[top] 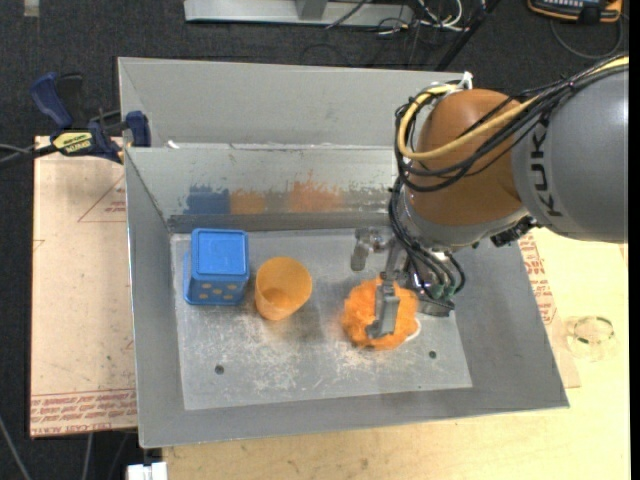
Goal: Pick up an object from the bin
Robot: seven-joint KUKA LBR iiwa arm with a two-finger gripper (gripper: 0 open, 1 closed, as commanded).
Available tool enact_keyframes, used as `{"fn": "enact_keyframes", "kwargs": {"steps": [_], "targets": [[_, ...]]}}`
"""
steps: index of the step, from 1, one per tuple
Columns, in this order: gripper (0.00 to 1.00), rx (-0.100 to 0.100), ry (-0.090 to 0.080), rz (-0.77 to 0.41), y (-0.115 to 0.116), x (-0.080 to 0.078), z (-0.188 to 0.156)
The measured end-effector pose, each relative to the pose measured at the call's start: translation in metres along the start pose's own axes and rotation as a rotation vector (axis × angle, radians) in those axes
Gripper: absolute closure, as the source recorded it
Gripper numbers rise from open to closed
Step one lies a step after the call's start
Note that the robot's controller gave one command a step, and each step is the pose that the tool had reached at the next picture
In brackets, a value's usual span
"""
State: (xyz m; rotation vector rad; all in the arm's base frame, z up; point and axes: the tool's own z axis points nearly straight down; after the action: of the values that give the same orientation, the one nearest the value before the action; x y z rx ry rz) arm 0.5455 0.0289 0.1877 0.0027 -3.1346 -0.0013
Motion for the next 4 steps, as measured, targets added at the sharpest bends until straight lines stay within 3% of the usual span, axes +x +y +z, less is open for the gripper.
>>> {"fn": "enact_keyframes", "kwargs": {"steps": [1, 2, 3, 4], "targets": [[0.0, 0.0, -0.007, 0.001, 0.0, -0.001, -0.004], [0.0, -0.001, -0.012, -0.079, -0.015, -0.002, 0.029], [0.0, -0.001, -0.013, -0.093, -0.037, -0.003, 0.088], [1.0, -0.002, -0.015, -0.125, -0.065, -0.012, 0.112]]}}
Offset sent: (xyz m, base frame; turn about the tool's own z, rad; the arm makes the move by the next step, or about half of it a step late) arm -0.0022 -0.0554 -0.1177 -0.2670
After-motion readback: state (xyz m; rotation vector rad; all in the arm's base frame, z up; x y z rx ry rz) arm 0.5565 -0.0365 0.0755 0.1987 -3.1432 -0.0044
